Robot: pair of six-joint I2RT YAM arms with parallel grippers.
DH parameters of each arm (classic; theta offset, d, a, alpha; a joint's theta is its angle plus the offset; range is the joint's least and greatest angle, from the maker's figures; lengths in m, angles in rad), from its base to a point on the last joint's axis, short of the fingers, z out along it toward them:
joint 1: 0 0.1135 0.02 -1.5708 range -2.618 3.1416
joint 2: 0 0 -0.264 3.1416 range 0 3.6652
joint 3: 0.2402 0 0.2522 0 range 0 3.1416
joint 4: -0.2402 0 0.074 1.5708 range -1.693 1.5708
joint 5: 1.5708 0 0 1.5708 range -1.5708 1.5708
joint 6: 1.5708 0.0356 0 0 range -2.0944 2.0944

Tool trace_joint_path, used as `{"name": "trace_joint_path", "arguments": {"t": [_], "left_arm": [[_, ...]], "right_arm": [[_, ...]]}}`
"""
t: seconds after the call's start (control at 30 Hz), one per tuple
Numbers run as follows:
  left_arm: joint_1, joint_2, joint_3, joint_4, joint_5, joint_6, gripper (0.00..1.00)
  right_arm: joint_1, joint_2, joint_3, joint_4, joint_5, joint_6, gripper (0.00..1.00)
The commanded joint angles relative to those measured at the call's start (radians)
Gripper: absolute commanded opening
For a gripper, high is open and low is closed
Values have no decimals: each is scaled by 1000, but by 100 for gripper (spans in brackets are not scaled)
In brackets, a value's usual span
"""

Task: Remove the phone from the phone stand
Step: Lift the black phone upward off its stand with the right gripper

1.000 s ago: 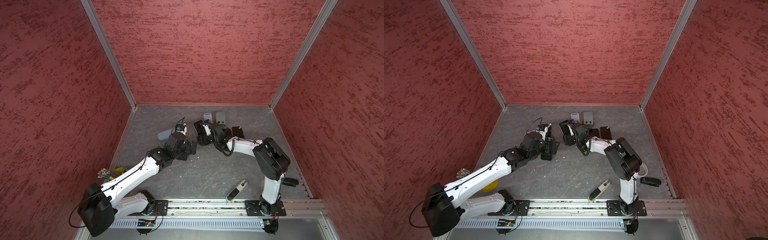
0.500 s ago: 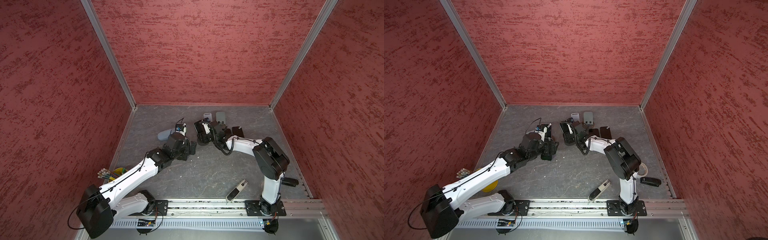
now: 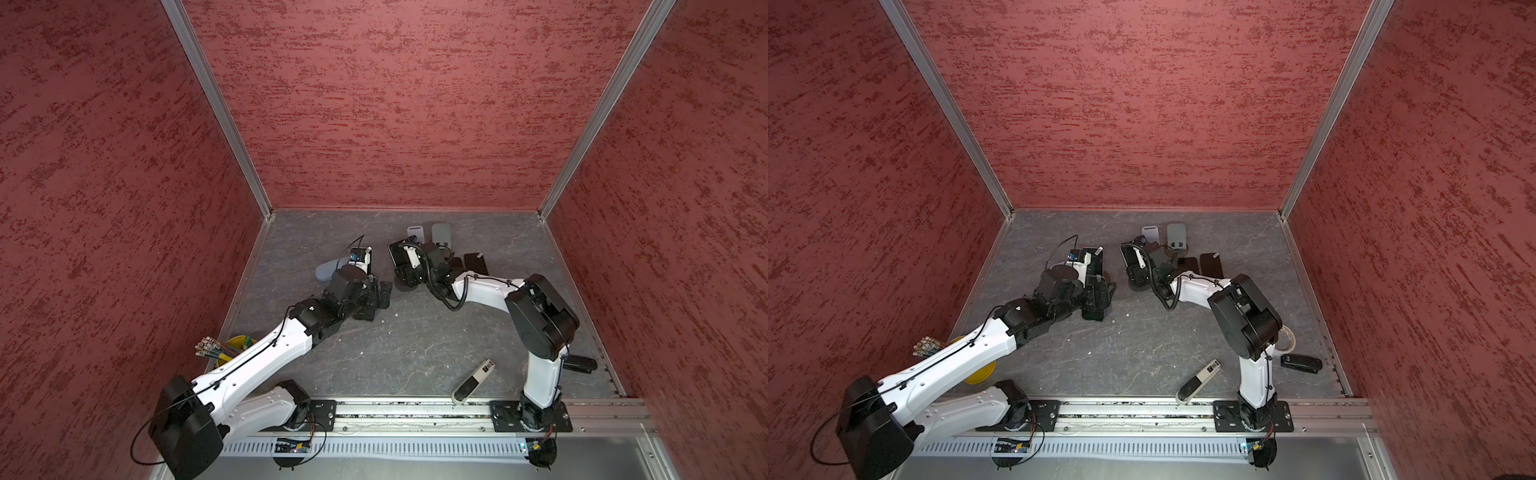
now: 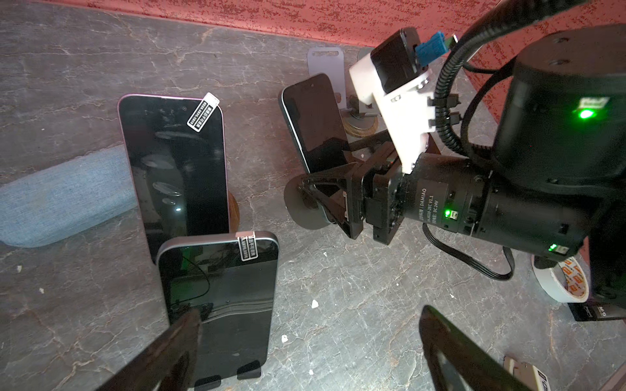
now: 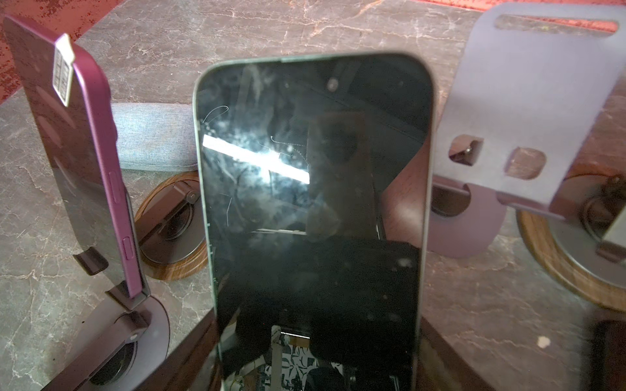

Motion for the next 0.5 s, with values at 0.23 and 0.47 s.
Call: {"name": "trace_joint_path", "arguments": {"t": [0.23,0.47], "left_arm": [[4,-31,-17,-8,-19,8,99],[4,-34,-9,-24,-25,10,100]], "right_arm": [[4,-92,25,0,18,14,55],[4,-141,41,-43,28,25,55]]}}
